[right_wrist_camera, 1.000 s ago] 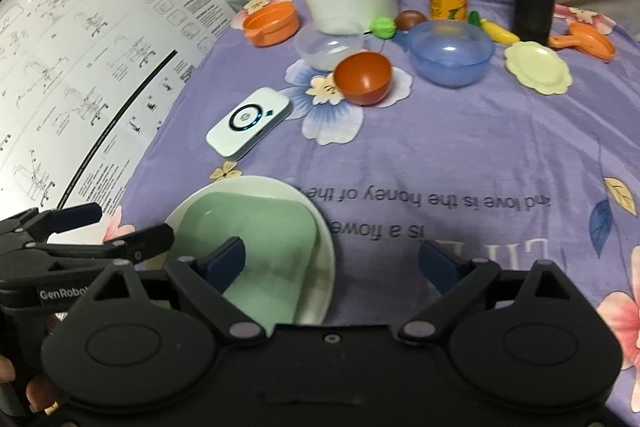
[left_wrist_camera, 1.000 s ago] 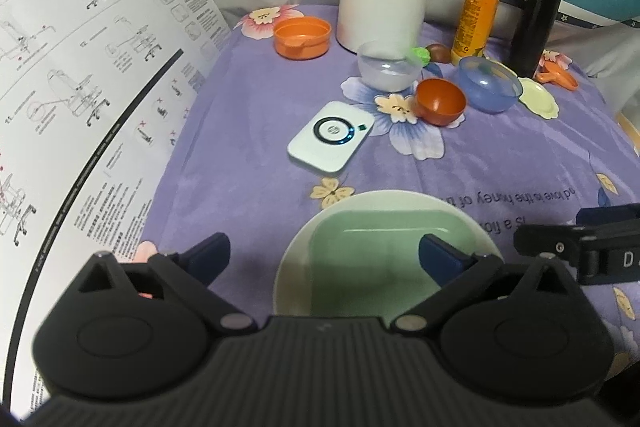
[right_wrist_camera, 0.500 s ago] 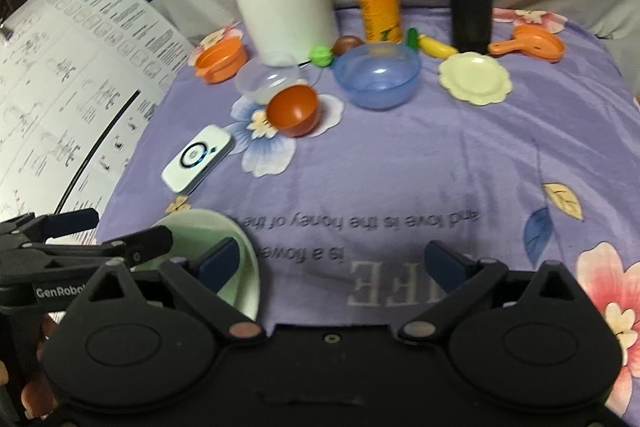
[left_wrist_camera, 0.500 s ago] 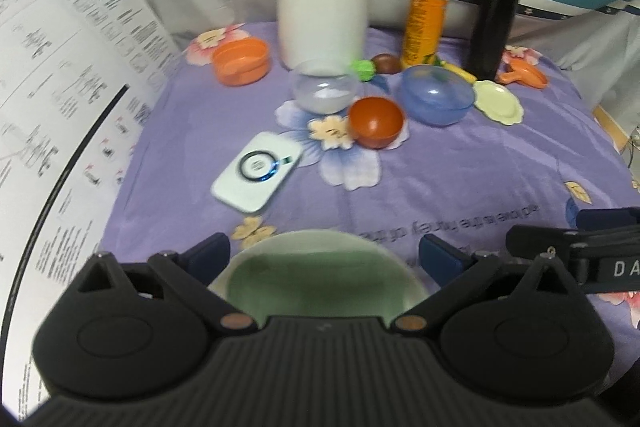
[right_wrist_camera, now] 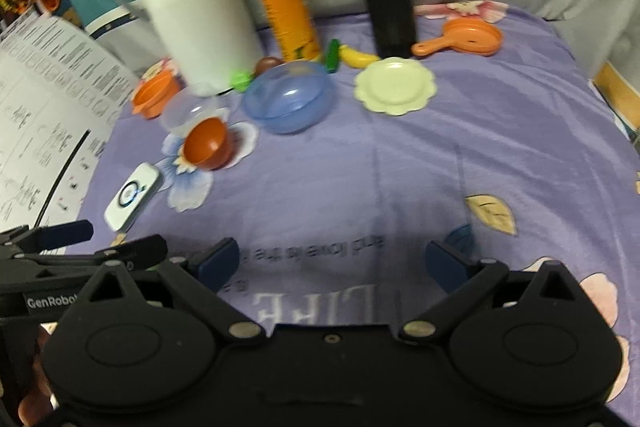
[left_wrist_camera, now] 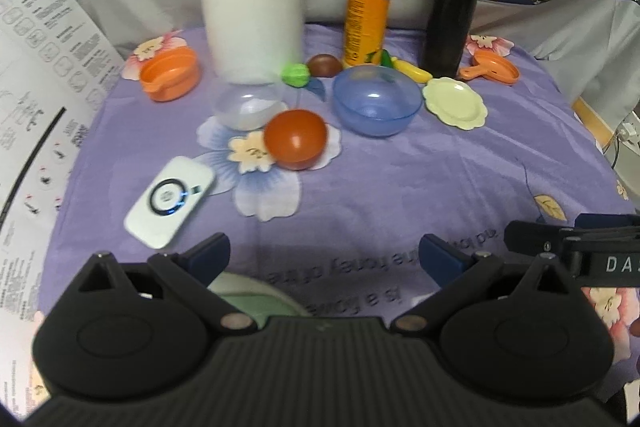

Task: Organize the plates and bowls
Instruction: 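Move both grippers toward the pale yellow flower-shaped plate, then grasp the yellow flower plate rim with both grippers and lift it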

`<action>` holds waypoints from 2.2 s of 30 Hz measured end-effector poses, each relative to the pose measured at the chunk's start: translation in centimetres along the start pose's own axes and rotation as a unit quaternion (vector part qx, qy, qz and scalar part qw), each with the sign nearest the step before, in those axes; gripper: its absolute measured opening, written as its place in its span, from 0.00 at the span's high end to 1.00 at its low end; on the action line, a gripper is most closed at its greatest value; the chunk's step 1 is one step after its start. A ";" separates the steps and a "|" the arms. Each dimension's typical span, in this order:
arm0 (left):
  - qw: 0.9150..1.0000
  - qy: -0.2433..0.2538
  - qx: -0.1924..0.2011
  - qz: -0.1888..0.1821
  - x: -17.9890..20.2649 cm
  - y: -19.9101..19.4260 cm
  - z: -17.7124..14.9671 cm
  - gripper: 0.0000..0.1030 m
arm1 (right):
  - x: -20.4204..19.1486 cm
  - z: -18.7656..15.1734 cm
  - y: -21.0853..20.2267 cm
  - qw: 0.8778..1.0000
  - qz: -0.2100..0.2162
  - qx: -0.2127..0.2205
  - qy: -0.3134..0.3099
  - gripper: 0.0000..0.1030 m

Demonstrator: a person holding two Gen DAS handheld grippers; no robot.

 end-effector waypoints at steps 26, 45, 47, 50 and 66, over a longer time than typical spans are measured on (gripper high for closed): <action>0.997 -0.046 0.008 -0.061 9.7 10.1 6.6 0.04 | 12.8 10.9 7.4 0.998 -0.018 0.017 0.064 0.37; 0.994 -0.036 0.008 -0.099 12.2 13.6 8.7 0.26 | 11.8 16.2 14.8 0.999 0.032 0.018 0.011 0.88; 0.994 -0.039 0.008 -0.101 12.2 13.7 8.9 0.28 | 11.6 15.9 14.7 0.999 0.032 0.019 0.006 0.89; 0.993 -0.044 0.009 -0.105 12.1 13.9 9.1 0.31 | 12.1 15.3 14.4 0.999 0.035 0.008 0.011 1.00; 0.992 -0.068 0.023 -0.104 14.2 16.2 11.9 0.37 | 12.8 17.8 14.6 0.996 0.086 0.007 -0.003 0.90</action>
Point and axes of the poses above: each gripper's, at about its wrist camera, not at the fingertips, and y roughly the way its jaws point, x to its right, z to its top, the point moved 6 cm from there along y, roughly the way its jaws point, and after that the axes turned 9 degrees about -x, right-handed, at the moved point
